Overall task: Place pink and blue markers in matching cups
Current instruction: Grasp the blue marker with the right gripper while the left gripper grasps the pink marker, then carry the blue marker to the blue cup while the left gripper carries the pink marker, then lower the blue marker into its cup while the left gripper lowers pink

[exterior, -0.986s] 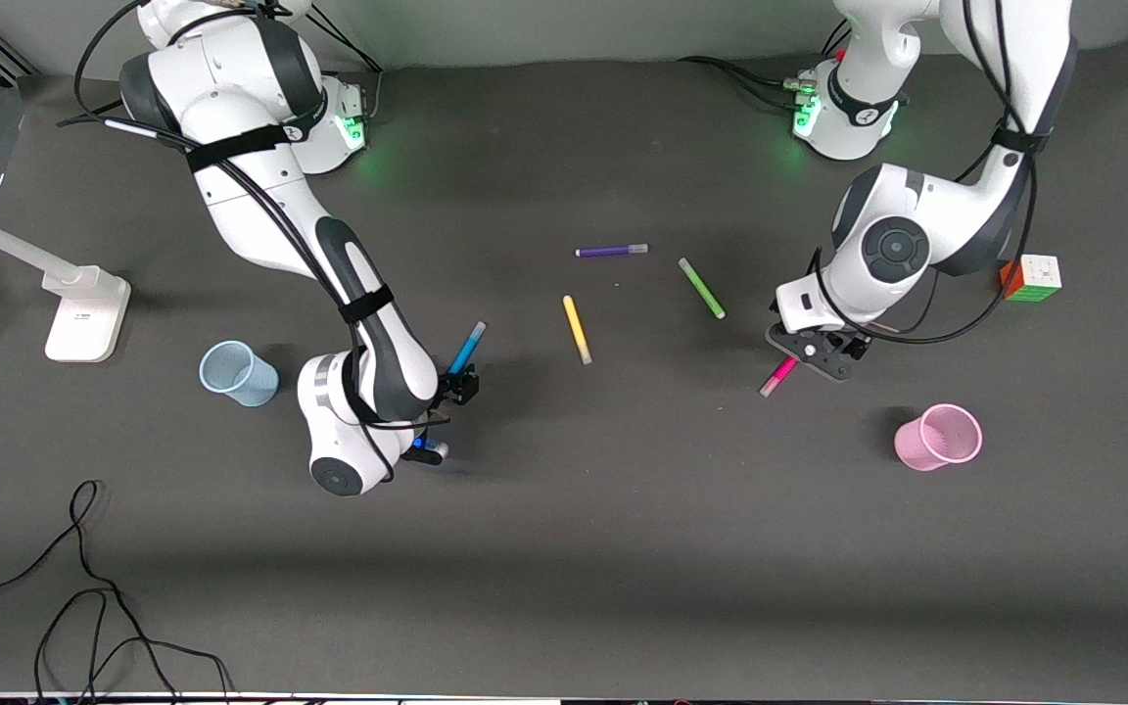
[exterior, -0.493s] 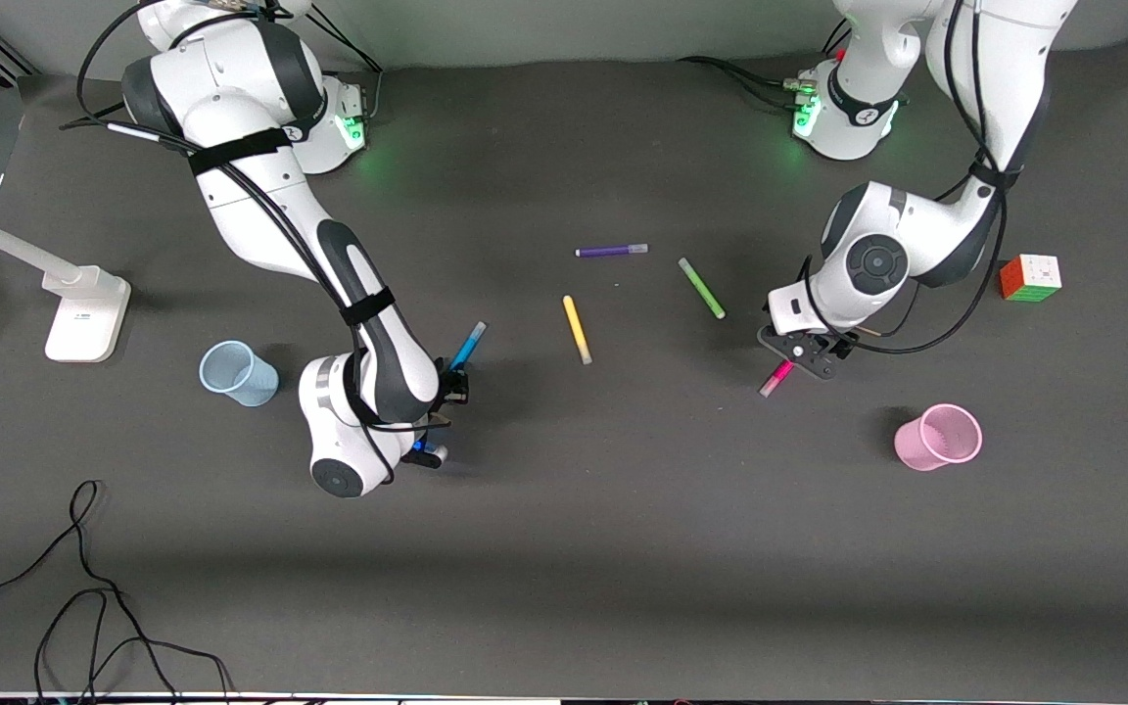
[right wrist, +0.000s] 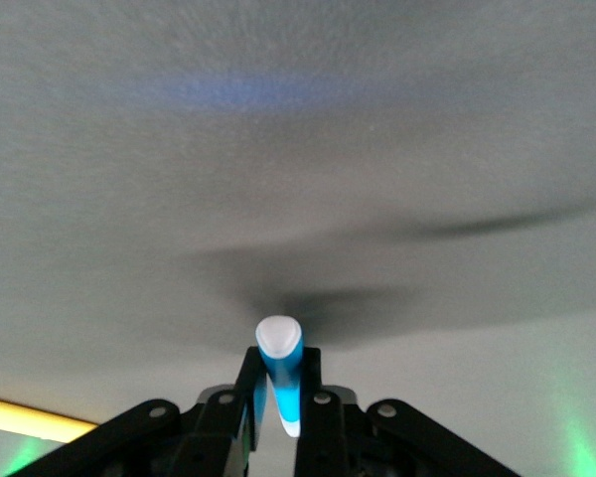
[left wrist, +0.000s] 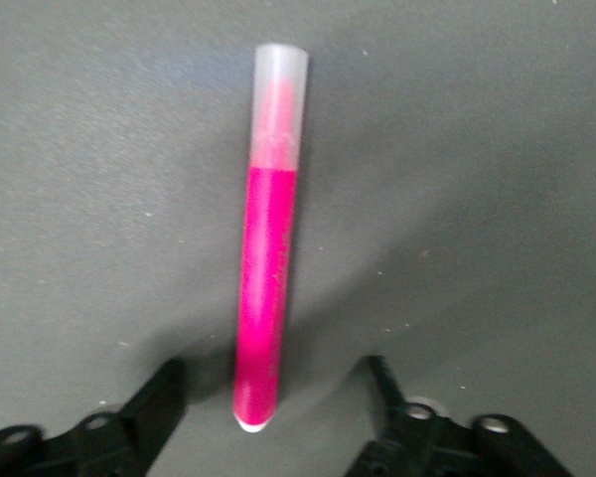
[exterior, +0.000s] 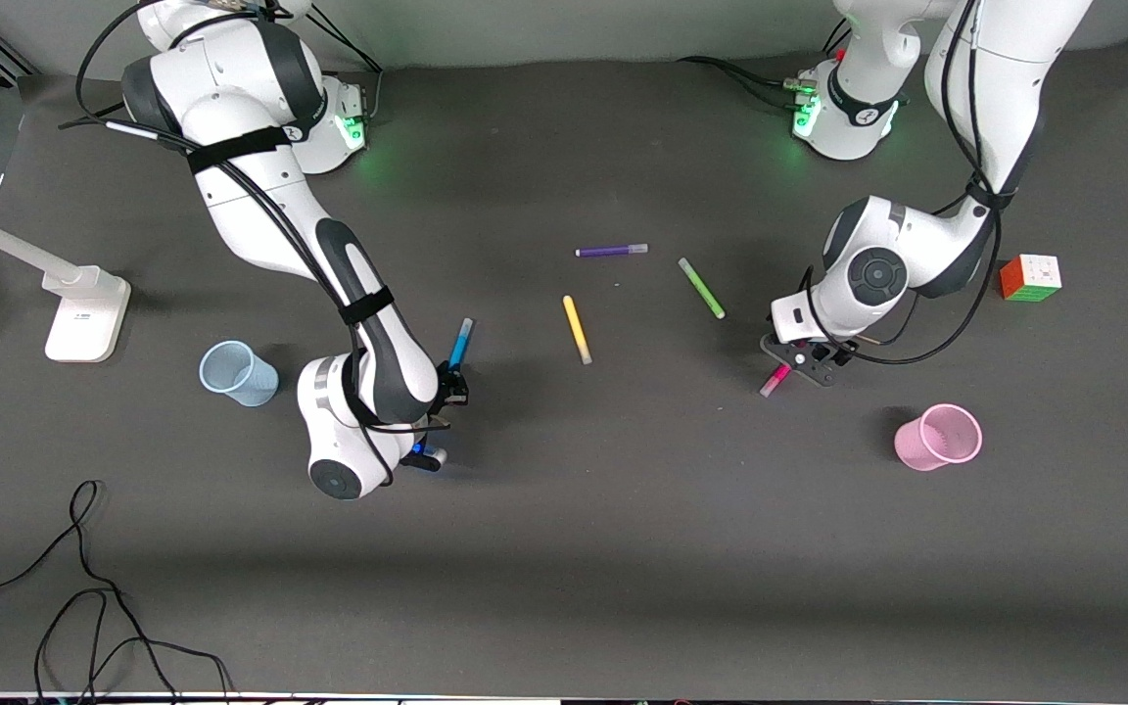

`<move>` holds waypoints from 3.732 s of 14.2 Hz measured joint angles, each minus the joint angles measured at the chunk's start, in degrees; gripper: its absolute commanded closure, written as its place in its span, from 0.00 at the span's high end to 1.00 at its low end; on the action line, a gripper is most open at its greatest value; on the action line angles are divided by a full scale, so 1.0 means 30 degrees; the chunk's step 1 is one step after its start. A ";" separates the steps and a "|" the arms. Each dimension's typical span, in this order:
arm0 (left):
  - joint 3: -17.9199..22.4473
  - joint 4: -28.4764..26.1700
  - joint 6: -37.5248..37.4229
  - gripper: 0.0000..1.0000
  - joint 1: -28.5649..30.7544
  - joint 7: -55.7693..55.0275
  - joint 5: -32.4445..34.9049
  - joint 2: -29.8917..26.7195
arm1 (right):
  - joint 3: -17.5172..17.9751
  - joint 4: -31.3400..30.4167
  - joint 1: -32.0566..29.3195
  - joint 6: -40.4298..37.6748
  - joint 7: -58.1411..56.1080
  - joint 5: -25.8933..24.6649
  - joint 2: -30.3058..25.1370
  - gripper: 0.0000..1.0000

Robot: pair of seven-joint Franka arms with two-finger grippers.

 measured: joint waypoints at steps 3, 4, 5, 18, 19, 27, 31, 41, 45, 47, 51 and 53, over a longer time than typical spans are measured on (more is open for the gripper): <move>-0.0014 0.0136 -0.0032 0.17 0.0005 0.0001 0.0006 -0.0107 | -0.0086 0.0480 0.0276 0.0266 0.1459 -0.0928 -0.1107 0.00; -0.0029 0.0147 -0.0056 0.09 0.0004 0.0001 0.0005 -0.0170 | -0.0108 0.0478 0.0504 0.0820 0.2110 -0.1670 -0.1763 0.00; -0.0031 0.0149 -0.0092 0.04 0.0007 0.0001 0.0009 -0.0235 | -0.0119 0.0435 0.0756 0.1271 0.2746 -0.2469 -0.2484 0.00; 0.0057 0.5447 -1.0851 0.03 0.0618 -0.0002 -0.0169 -0.3559 | -0.3550 -0.6244 0.1393 0.4266 0.2990 -0.9248 -1.2947 0.00; 0.0072 0.6574 -1.2538 0.03 0.0902 0.0015 -0.0310 -0.3862 | -0.3844 -0.6963 0.1386 0.4729 0.2827 -0.9905 -1.3619 0.00; 0.0239 1.3298 -2.0538 0.03 0.5238 0.1928 -0.1519 -0.2341 | -0.6045 -1.2256 0.1401 1.0032 0.0799 -1.2520 -1.6504 0.00; 0.0191 1.7068 -2.4050 0.03 0.5260 0.1719 -0.0952 0.1500 | -0.6918 -1.5623 0.1409 1.4021 0.0479 -1.3665 -1.7218 0.00; 0.0080 2.0367 -2.4925 0.03 0.4595 -0.2259 0.1648 0.6813 | -0.7960 -1.9657 0.1420 1.7738 -0.0571 -1.5207 -1.7284 0.00; 0.0072 2.0413 -2.4458 0.04 0.4434 -0.2657 0.1658 0.7165 | -0.8195 -2.0290 0.1418 1.8907 -0.0629 -1.5315 -1.7247 0.42; 0.0072 2.0413 -2.3809 0.05 0.4409 -0.2834 0.1658 0.7337 | -0.8212 -2.0394 0.1418 1.9240 -0.0640 -1.5330 -1.7179 1.00; 0.0071 2.0413 -2.3321 0.87 0.4400 -0.2909 0.1658 0.7528 | -0.8312 -2.0359 0.1420 1.9136 -0.0648 -1.5334 -1.7173 1.00; 0.0057 2.0415 -2.3285 1.00 0.4397 -0.2895 0.1658 0.7580 | -0.8634 -2.0179 0.1412 1.9119 -0.0648 -1.5332 -1.7197 1.00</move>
